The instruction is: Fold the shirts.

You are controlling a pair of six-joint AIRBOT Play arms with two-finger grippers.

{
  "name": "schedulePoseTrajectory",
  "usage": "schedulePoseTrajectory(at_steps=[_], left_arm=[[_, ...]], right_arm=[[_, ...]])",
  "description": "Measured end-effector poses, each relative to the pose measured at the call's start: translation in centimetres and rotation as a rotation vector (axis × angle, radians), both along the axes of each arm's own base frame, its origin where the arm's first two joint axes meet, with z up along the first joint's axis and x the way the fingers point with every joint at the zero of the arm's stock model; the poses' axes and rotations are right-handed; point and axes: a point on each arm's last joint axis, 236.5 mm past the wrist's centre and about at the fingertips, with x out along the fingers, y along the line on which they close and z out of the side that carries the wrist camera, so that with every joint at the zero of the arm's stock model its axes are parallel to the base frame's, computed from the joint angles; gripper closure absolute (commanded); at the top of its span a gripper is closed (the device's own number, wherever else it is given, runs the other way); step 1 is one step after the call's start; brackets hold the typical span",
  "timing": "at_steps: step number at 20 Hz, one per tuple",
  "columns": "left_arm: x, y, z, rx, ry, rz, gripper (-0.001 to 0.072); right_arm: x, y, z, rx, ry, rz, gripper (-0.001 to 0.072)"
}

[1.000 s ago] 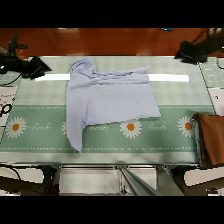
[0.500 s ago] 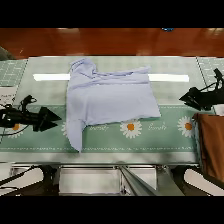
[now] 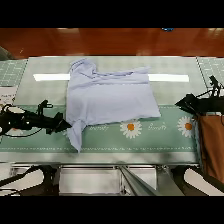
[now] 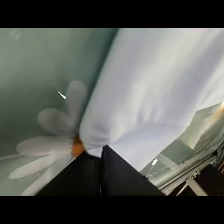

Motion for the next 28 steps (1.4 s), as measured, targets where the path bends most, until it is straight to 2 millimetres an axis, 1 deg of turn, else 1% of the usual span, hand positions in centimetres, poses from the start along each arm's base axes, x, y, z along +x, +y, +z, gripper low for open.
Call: schedulePoseTrajectory(at_steps=[2,4,7,8,9,11,14,16,17,18,19,20,22,23,24,25,26,27,28], left_arm=[[0.9,0.0,0.5,0.007,-0.032,-0.023,0.069],[1.7,0.1,1.3,0.004,-0.057,-0.044,0.069],[3.0,0.3,2.6,0.001,-0.096,-0.066,0.069],[3.3,0.3,2.9,0.0,-0.107,-0.072,0.069],[3.5,0.4,3.2,-0.001,-0.113,-0.08,0.069],[3.8,0.4,3.6,0.0,-0.124,-0.085,0.069],[4.0,0.4,3.9,-0.004,-0.128,-0.091,0.069],[4.0,0.4,4.0,-0.005,-0.13,-0.094,0.0689],[4.0,0.4,4.0,-0.005,-0.131,-0.095,0.069],[4.0,0.4,4.0,-0.005,-0.131,-0.096,0.0689],[4.0,0.4,4.1,-0.005,-0.132,-0.096,0.069],[4.0,0.4,4.1,-0.005,-0.132,-0.096,0.0689],[4.3,0.5,4.3,-0.004,-0.14,-0.098,0.069],[4.6,0.5,4.6,0.0,-0.152,-0.101,0.069],[5.3,0.7,5.2,0.006,-0.175,-0.104,0.069],[6.0,0.9,6.1,0.011,-0.202,-0.111,0.069],[7.0,1.0,7.5,0.016,-0.242,-0.121,0.069],[8.2,1.3,9.2,0.028,-0.293,-0.127,0.069],[9.6,1.6,11.5,0.04,-0.351,-0.132,0.069]], right_arm=[[-0.7,-0.1,-0.8,-0.011,0.023,0.005,0.0295],[-1.9,0.6,-2.0,0.008,0.066,0.007,0.0295],[-3.8,2.9,-4.3,0.05,0.139,0.045,0.0295],[-4.1,3.7,-4.9,0.064,0.157,0.06,0.0295],[-4.0,4.4,-5.4,0.077,0.164,0.067,0.0295],[-3.1,5.8,-6.1,0.108,0.161,0.075,0.0295],[-1.0,8.1,-6.8,0.159,0.147,0.085,0.0295],[0.2,10.1,-7.0,0.194,0.146,0.107,0.0305],[0.8,11.2,-7.1,0.209,0.148,0.123,0.0325],[1.4,12.1,-7.3,0.211,0.143,0.136,0.0521],[2.0,12.7,-7.6,0.201,0.138,0.155,0.0682],[2.4,13.3,-7.7,0.193,0.135,0.174,0.0685],[3.9,14.3,-6.7,0.192,0.096,0.202,0.0685],[4.5,14.7,-5.9,0.193,0.079,0.226,0.0685],[5.3,14.9,-4.6,0.184,0.048,0.254,0.0685],[6.4,14.9,-2.9,0.164,0.009,0.276,0.0685],[7.5,14.6,-1.0,0.131,-0.033,0.299,0.0686],[8.7,14.3,1.5,0.098,-0.086,0.318,0.0686],[10.0,13.9,4.6,0.055,-0.154,0.332,0.0686]])
